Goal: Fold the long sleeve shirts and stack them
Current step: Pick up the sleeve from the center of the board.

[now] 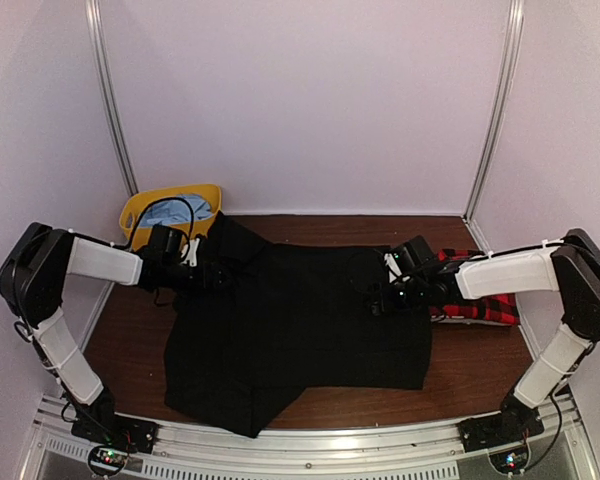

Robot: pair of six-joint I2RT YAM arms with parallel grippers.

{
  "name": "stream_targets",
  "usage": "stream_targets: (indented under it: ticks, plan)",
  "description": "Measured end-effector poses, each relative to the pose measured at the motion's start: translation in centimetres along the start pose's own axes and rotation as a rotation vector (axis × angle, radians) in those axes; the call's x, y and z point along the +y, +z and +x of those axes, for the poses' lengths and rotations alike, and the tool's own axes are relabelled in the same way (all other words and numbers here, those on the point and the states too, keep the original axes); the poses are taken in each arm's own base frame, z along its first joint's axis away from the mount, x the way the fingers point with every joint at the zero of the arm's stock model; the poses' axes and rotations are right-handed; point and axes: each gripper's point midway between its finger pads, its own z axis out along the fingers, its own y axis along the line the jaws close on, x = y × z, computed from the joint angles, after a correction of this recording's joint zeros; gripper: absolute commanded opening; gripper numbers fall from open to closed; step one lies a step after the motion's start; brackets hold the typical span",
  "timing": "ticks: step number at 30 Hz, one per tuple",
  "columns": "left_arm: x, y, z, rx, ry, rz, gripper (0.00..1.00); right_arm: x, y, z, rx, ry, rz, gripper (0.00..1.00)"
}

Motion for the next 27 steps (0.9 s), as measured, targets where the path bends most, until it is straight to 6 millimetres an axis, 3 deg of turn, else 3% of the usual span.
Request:
stream_targets:
  ticks: [4, 11, 15, 22, 27]
  plan:
    - [0.9, 1.3, 0.7, 0.007, -0.004, -0.010, 0.82, -1.0, 0.9, -0.5, -0.003, 0.026, -0.007, 0.73]
    - [2.3, 1.3, 1.4, -0.010, -0.005, -0.064, 0.82, -2.7, 2.4, 0.2, 0.025, 0.054, -0.002, 0.73]
    - [2.8, 0.5, 2.0, -0.030, -0.006, -0.094, 0.82, -2.9, 2.5, 0.3, 0.017, 0.055, -0.011, 0.73]
    - [3.8, -2.4, 4.8, -0.038, -0.036, -0.151, 0.81, -3.0, 2.4, 0.5, -0.005, 0.050, -0.023, 0.73]
    - [4.2, -2.7, 5.2, -0.035, -0.045, -0.168, 0.82, -3.1, 2.0, 0.8, -0.010, 0.049, -0.024, 0.73]
